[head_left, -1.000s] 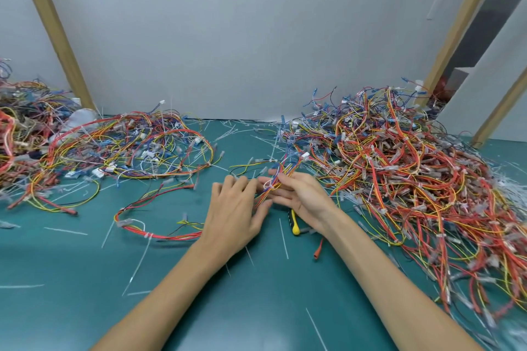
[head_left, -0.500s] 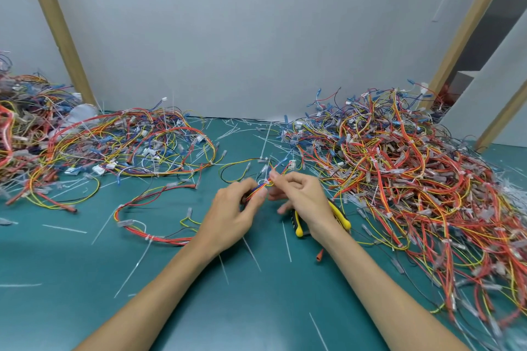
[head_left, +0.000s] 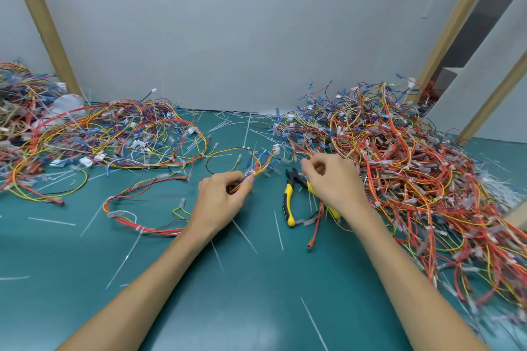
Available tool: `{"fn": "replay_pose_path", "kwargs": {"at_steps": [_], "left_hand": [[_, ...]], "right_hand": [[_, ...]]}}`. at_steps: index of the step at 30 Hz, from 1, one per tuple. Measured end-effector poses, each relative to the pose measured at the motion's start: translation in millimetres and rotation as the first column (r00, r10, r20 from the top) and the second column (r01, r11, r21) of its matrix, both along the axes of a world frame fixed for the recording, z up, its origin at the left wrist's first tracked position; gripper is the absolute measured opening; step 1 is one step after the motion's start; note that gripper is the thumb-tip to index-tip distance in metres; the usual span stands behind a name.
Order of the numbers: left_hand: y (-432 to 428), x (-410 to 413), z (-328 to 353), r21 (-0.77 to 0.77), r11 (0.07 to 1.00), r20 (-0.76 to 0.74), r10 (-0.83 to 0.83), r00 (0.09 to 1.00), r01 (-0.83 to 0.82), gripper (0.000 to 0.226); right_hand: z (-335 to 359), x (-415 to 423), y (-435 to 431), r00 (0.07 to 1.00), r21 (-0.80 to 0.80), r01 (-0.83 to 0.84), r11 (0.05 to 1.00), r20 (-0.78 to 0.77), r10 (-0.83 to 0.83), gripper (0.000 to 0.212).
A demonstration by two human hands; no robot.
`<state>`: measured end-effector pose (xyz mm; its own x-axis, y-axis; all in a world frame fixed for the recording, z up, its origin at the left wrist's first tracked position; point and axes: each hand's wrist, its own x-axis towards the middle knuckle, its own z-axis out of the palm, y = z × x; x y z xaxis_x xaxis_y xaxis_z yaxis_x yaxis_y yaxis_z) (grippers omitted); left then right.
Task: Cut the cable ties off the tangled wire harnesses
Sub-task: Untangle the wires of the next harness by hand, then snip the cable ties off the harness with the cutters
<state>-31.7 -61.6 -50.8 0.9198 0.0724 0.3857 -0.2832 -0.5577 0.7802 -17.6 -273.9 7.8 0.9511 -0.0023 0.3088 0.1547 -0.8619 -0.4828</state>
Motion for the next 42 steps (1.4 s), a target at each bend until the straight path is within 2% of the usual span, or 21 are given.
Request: {"fn": "replay_pose_path", "kwargs": {"at_steps": [2, 4, 6, 8, 11, 20, 25, 28, 31, 34, 39, 42], "left_hand": [[-1.8, 0.0, -1.3, 0.03, 0.999, 0.004, 0.041, 0.999, -0.041, 0.033], [-2.8, -0.7, -2.0, 0.068, 0.996, 0.013, 0.057, 0.998, -0.058, 0.033], [-2.4, -1.1, -2.0, 0.085, 0.995, 0.025, 0.057, 0.998, -0.058, 0.032], [-1.1, -1.4, -1.5, 0.089, 0.995, 0.039, 0.034, 0.999, -0.037, 0.03], [-0.4, -1.8, -0.8, 0.129, 0.992, 0.065, -0.016, 0.998, 0.008, 0.03], [6.9, 1.6, -1.3, 0.14, 0.99, 0.082, -0.024, 0.996, 0.012, 0.03], [7.2, 1.0, -0.2, 0.126, 0.992, 0.073, -0.034, 0.997, 0.025, 0.03], [8.7, 0.9, 1.1, 0.116, 0.992, 0.044, -0.046, 0.998, 0.04, 0.028], [9.5, 0.2, 2.3, 0.121, 0.99, 0.02, -0.07, 0.997, 0.067, 0.027], [9.5, 0.3, 2.5, 0.124, 0.99, -0.012, -0.066, 0.998, 0.067, 0.026], [10.1, 1.3, 3.2, 0.149, 0.986, -0.033, -0.064, 0.997, 0.068, 0.026], [9.5, 1.1, 3.7, 0.174, 0.982, -0.051, -0.07, 0.996, 0.077, 0.026]], "right_hand": [[-0.3, -10.5, -3.0, 0.998, -0.238, 0.06, 0.969, -0.007, -0.063, 0.042], [-5.7, -19.8, 4.9, 0.99, -0.38, 0.082, 0.921, -0.079, -0.121, 0.056], [-12.4, -24.7, 16.3, 0.96, -0.455, 0.097, 0.885, -0.191, -0.203, 0.083], [-17.7, -25.1, 26.9, 0.939, -0.539, 0.095, 0.837, -0.231, -0.255, 0.102], [-23.2, -18.9, 34.0, 0.935, -0.604, 0.066, 0.794, -0.24, -0.26, 0.106], [-27.2, -11.7, 24.7, 0.959, -0.55, 0.044, 0.834, -0.211, -0.19, 0.057], [-25.9, -9.6, 9.4, 0.979, -0.267, 0.09, 0.959, -0.151, -0.133, 0.029], [-24.8, -7.8, 4.6, 0.992, -0.054, 0.087, 0.995, -0.081, -0.092, 0.027], [-23.3, -5.2, 3.6, 0.999, 0.148, 0.032, 0.988, 0.037, -0.038, 0.026], [-24.1, -2.8, 3.0, 0.989, 0.263, 0.004, 0.965, 0.143, -0.043, 0.023], [-36.8, -5.9, 4.4, 0.961, 0.283, -0.108, 0.953, 0.275, 0.028, 0.027], [-47.3, -7.2, -1.6, 0.962, 0.187, -0.175, 0.967, 0.24, 0.128, 0.027]]}}
